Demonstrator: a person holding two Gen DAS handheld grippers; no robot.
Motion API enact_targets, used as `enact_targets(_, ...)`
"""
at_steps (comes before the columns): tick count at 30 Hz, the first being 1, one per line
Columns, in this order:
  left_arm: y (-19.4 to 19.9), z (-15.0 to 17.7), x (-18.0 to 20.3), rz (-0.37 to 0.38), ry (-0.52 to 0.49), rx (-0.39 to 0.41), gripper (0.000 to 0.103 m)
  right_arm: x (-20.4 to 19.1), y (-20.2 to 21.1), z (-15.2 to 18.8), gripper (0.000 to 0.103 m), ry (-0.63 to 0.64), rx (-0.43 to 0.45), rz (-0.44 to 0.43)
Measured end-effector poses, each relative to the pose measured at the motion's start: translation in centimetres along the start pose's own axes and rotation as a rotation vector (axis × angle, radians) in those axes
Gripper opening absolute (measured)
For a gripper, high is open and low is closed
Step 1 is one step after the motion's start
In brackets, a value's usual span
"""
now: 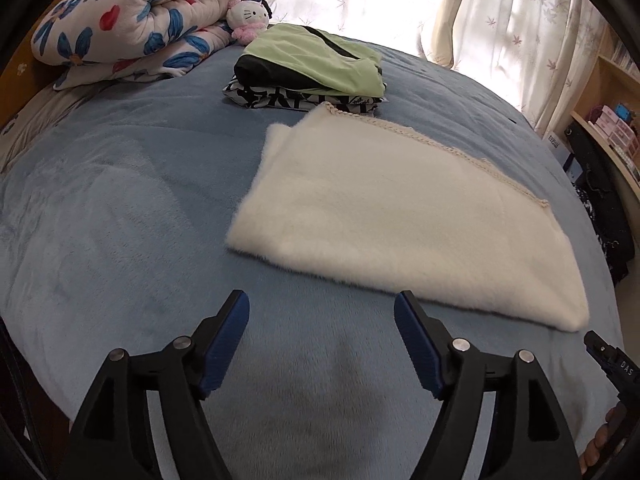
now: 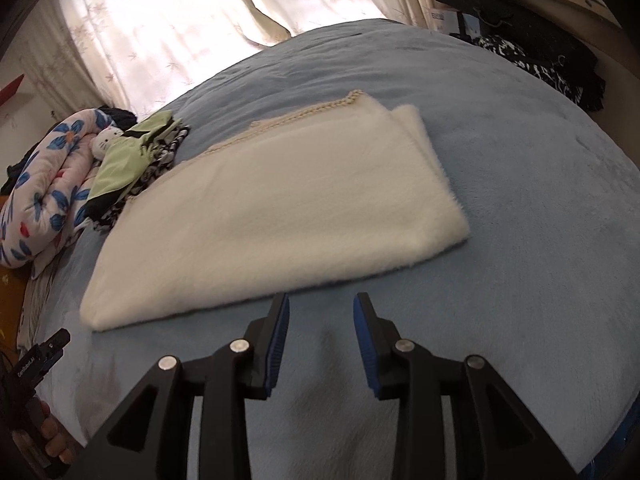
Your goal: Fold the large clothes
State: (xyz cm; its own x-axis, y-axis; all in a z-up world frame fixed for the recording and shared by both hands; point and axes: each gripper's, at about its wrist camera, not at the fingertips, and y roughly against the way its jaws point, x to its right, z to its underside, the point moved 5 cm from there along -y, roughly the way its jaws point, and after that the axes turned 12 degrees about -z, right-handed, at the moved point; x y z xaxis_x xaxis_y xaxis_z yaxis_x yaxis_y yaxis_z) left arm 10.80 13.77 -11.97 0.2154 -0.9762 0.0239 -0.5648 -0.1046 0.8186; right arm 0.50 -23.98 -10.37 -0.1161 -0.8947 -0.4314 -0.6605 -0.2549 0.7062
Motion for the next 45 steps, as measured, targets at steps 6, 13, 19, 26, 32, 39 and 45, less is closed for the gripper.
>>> enact_targets(6,2.4,1.9,-0.4,0.095,0.018,-0.007,0.080,-3.3,1.5,1.3,0.042,0.079,0.018,-0.026)
enact_targets(13,4.1,3.3,0.4,0.171,0.003,0.002,0.081,-6.7,2.2,2.8,0.049,0.165,0.038,-0.048)
enact_targets(19,3.4,3.9,1.3,0.236,0.003,-0.009,0.081,-8.7,1.9,4.1,0.058,0.240,0.096,-0.026)
enact_targets(26,-1.5,3.5,2.7,0.371,0.088,-0.074,0.081,-9.1,0.1,3.6,0.058,0.251,0.142,-0.027)
enact_targets(32,-7.3,1.8,3.0,0.413,0.201,-0.106,0.081,-9.2,-2.5,2.0,0.058,0.232,0.130,-0.020)
enact_targets(39,-13.7,-2.5,1.6,0.410,0.364,-0.133,0.081,-9.7,-5.6,0.1,0.058,0.217,0.127,-0.025)
enact_targets(45,-17.0,-7.0,1.7,0.376,0.392,-0.094,0.080,-9.7,-7.7,-1.2,0.058,0.217,0.116,-0.014)
